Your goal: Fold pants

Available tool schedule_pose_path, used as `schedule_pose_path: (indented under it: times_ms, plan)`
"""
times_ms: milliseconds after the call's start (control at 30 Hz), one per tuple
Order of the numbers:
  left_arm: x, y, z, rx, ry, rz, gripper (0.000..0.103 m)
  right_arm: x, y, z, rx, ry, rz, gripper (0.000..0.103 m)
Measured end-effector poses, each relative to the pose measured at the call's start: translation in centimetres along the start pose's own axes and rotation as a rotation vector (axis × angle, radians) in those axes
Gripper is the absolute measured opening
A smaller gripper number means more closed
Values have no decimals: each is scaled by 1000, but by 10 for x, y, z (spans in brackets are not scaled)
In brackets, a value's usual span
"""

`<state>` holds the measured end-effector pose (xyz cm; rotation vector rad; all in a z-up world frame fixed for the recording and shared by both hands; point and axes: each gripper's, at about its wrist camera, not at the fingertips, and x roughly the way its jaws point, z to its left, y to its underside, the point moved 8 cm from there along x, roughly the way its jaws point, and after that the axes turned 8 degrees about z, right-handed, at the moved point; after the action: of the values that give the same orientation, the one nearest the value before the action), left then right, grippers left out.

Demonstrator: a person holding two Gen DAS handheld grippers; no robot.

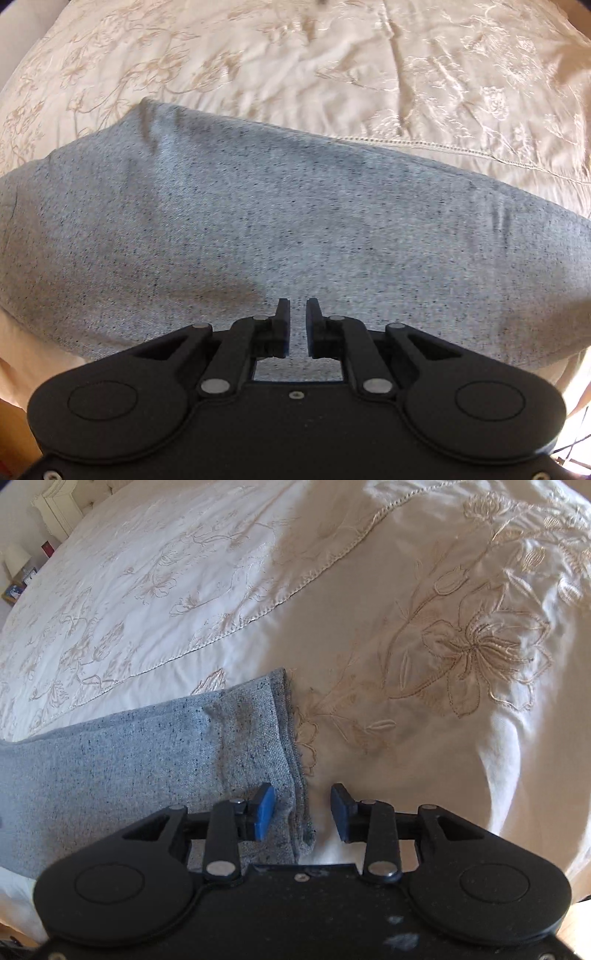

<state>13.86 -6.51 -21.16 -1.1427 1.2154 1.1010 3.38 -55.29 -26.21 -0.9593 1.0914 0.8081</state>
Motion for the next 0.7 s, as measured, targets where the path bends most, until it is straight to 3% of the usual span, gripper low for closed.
schedule_pose_path:
  times_ms: [100,233,300,333,500,700]
  plan:
    - [0,-2,-16,41,-11,5,16,15,-15,-1,-28,-115,46,41]
    - [0,-6,-38,103,-1,11,16,28,-28,-2,-10,-204,81,43]
    - [0,-10,-54,132,9,8,16,26,-29,-7,27,-266,84,32]
    - [0,-11,-62,143,22,8,16,25,-28,-9,48,-289,95,7]
    - [12,-37,-108,216,73,-17,16,-11,-20,4,49,-282,23,7]
    - [52,-86,-147,271,50,-39,15,-50,-18,24,34,-225,-34,7]
